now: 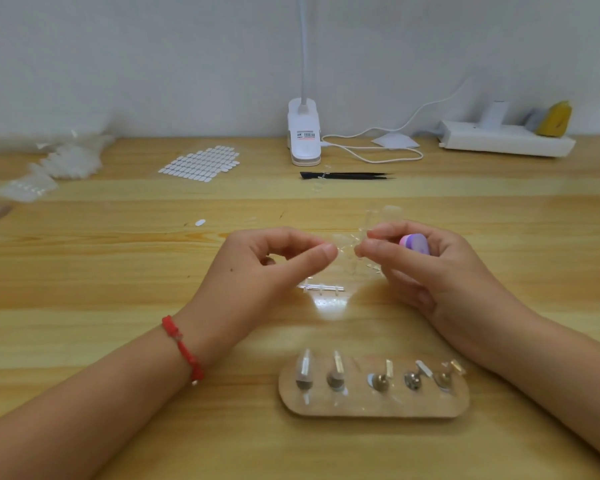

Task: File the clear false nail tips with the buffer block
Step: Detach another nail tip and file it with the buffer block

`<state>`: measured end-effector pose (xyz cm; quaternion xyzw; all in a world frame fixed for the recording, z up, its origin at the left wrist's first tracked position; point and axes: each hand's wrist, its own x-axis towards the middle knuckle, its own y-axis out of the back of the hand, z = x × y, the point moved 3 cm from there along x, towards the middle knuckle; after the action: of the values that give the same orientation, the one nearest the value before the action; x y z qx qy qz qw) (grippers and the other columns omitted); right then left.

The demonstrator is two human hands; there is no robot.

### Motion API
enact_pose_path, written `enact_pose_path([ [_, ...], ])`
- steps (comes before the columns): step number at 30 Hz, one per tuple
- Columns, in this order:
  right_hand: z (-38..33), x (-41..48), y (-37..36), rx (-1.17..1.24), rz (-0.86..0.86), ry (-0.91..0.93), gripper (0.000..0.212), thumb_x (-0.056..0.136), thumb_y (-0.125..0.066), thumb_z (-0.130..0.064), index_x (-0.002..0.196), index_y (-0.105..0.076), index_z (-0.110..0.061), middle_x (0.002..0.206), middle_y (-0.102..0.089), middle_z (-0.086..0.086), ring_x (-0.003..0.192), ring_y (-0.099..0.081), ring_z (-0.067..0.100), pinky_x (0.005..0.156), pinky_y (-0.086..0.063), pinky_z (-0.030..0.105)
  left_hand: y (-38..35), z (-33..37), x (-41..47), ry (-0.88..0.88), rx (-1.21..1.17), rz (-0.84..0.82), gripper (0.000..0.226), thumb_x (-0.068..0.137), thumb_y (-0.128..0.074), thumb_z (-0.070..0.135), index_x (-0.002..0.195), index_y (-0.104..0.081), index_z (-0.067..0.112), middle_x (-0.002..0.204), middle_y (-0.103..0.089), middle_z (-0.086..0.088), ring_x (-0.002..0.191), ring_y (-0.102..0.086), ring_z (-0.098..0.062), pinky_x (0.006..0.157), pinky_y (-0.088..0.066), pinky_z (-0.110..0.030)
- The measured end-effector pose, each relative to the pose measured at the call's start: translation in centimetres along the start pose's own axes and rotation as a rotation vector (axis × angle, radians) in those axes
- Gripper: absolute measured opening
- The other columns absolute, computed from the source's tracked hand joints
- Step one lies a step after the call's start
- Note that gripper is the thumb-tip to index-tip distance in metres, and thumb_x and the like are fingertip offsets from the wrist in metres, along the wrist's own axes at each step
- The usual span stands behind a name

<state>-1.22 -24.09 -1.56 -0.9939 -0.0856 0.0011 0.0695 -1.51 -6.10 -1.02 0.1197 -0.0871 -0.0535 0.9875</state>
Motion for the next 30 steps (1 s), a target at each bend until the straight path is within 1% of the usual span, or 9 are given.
enact_pose_path([
  [2,0.02,0.02,-0.01,-0.001,-0.001,-0.003,0.018,0.056,-0.081,-0.028,0.073,-0.074,-0.025,0.046,-0.040,-0.012,0.037,-0.028,0.004,0.037,-0.027,0.011,0.09,-0.11,0.10,0.033,-0.051,-0.036,0.025,0.065,-0.078,0.047,0.080,-0.077,0.027,0.089,-0.072,-0.009,0.074,-0.060,-0.014,0.065,-0.048,-0.016],
  [5,-0.04,-0.05,-0.12,-0.006,-0.013,0.001,0.021,0.054,-0.080,-0.029,0.073,-0.074,-0.024,0.046,-0.039,-0.012,0.036,-0.027,0.003,0.037,-0.027,0.010,0.31,-0.17,0.21,0.033,-0.039,-0.046,0.026,0.065,-0.079,0.047,0.082,-0.077,0.028,0.092,-0.072,-0.010,0.081,-0.063,-0.011,0.074,-0.048,-0.020],
  [9,-0.04,-0.03,-0.15,0.009,-0.015,0.007,0.017,0.057,-0.079,-0.025,0.073,-0.073,-0.022,0.045,-0.042,-0.013,0.035,-0.027,0.002,0.036,-0.027,0.010,0.26,-0.31,0.23,0.051,-0.015,-0.084,0.025,0.067,-0.075,0.047,0.082,-0.077,0.027,0.093,-0.070,-0.015,0.077,-0.059,-0.010,0.070,-0.048,-0.019],
  [14,-0.18,0.04,-0.05,0.072,-0.081,-0.038,0.019,0.056,-0.078,-0.019,0.075,-0.073,-0.017,0.047,-0.046,-0.011,0.034,-0.033,0.000,0.035,-0.029,0.008,0.22,-0.33,0.25,0.052,-0.013,-0.153,0.024,0.071,-0.072,0.046,0.086,-0.077,0.028,0.098,-0.068,-0.016,0.081,-0.059,-0.011,0.081,-0.048,-0.030],
  [18,-0.12,-0.03,-0.20,0.005,-0.151,-0.047,0.024,0.055,-0.087,-0.014,0.076,-0.076,-0.019,0.058,-0.058,-0.006,0.036,-0.034,0.000,0.036,-0.030,0.008,0.05,-0.13,0.15,0.023,-0.030,-0.200,0.022,0.070,-0.072,0.043,0.084,-0.077,0.026,0.094,-0.069,-0.013,0.078,-0.059,-0.006,0.069,-0.048,-0.015],
  [21,-0.05,-0.02,-0.13,0.027,-0.114,-0.033,0.024,0.056,-0.085,-0.016,0.077,-0.074,-0.019,0.051,-0.052,-0.011,0.035,-0.032,0.000,0.036,-0.029,0.008,0.10,-0.29,0.24,0.040,-0.030,-0.174,0.020,0.069,-0.076,0.045,0.079,-0.077,0.028,0.081,-0.068,-0.005,0.072,-0.056,-0.003,0.066,-0.045,-0.015],
  [25,0.16,0.06,-0.02,-0.030,-0.046,0.015,0.016,0.055,-0.078,-0.027,0.071,-0.074,-0.025,0.047,-0.045,-0.013,0.037,-0.031,0.002,0.038,-0.028,0.010,-0.03,-0.18,0.17,0.029,-0.055,-0.114,0.012,0.065,-0.074,0.039,0.063,-0.073,0.027,0.063,-0.059,0.009,0.058,-0.050,-0.002,0.055,-0.040,-0.011],
  [28,0.26,0.05,-0.04,-0.120,-0.037,0.057,0.017,0.054,-0.078,-0.031,0.070,-0.075,-0.028,0.052,-0.049,-0.015,0.040,-0.039,0.000,0.043,-0.033,0.008,-0.16,0.01,0.07,-0.003,-0.068,-0.084,0.013,0.066,-0.074,0.035,0.057,-0.069,0.025,0.059,-0.055,0.009,0.054,-0.046,-0.002,0.051,-0.037,-0.011],
  [30,0.32,-0.06,0.00,-0.216,-0.038,0.070,0.022,0.054,-0.083,-0.032,0.075,-0.076,-0.032,0.060,-0.056,-0.014,0.050,-0.049,-0.001,0.052,-0.040,0.007,-0.06,0.15,0.08,-0.028,-0.092,-0.053,0.013,0.067,-0.072,0.033,0.057,-0.068,0.025,0.057,-0.053,0.010,0.052,-0.044,-0.001,0.051,-0.036,-0.010],
])
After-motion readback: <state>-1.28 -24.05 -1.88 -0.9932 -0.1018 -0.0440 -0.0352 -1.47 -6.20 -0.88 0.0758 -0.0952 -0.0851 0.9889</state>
